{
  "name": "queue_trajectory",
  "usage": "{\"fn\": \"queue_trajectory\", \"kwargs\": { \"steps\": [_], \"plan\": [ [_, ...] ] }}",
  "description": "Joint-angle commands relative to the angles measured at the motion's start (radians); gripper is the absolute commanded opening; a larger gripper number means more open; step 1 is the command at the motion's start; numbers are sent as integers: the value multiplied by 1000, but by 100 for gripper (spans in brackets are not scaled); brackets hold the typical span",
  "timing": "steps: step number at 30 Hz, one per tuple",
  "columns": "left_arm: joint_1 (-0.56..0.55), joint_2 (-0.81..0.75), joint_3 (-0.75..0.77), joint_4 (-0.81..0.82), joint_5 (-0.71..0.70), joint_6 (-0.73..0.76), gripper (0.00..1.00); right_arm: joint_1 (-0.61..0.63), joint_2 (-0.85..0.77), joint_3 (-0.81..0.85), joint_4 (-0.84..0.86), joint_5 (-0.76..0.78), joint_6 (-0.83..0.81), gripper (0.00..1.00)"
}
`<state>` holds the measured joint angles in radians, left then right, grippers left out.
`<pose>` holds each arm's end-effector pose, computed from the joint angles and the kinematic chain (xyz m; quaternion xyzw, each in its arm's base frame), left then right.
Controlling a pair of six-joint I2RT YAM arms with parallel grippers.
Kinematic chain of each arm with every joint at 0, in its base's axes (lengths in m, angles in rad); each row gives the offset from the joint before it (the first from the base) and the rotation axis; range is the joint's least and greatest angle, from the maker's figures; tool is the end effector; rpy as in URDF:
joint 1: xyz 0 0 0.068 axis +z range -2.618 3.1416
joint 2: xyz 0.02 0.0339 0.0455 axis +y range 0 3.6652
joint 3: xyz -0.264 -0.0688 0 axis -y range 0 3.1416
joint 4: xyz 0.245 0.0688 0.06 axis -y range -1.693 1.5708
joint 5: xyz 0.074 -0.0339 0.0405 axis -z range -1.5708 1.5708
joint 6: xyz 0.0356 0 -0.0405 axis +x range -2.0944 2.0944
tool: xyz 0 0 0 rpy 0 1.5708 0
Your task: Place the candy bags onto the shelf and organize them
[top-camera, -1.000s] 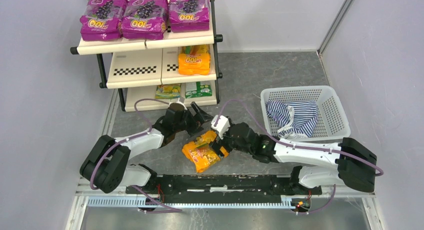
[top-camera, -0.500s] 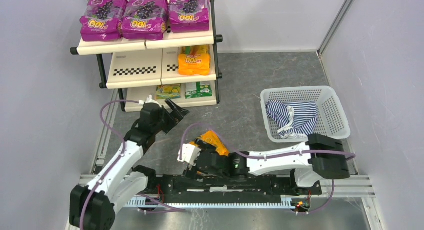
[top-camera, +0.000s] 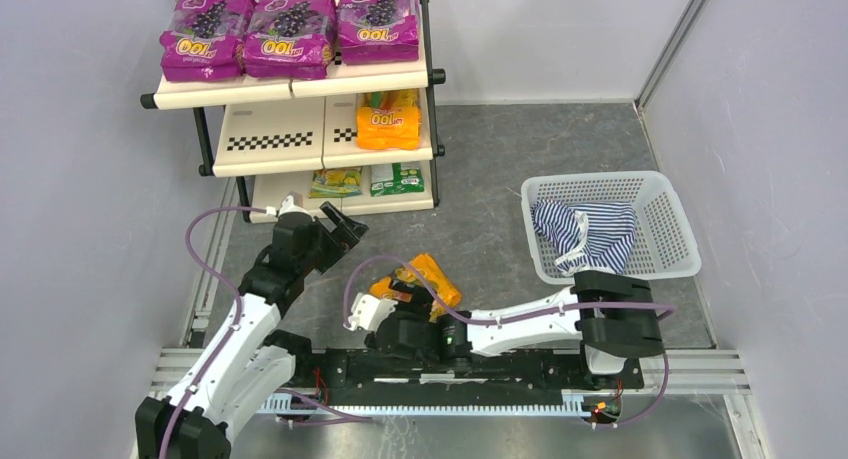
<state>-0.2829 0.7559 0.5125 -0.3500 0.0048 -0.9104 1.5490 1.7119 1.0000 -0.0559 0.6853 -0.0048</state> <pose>0.1642 -0.0479 0.2325 -0.2714 0.8402 -0.2655 0.3872 0.0303 0.3543 0.1897 -0.5142 0.7103 0.0352 0.4795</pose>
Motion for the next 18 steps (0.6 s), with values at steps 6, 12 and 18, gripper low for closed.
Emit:
{"fn": "queue_trajectory", "kwargs": {
  "steps": [6,12,18],
  "plan": [
    [4,45,11,59,91,68,100,-242,-135,-138,-6,53,-19,98],
    [4,89,-60,191,268,27,100,-319,-244,-222,90,-140,-91,88],
    [-5,127,-91,259,355,-17,100,-327,-222,-221,137,-188,-90,63]
  ]
}}
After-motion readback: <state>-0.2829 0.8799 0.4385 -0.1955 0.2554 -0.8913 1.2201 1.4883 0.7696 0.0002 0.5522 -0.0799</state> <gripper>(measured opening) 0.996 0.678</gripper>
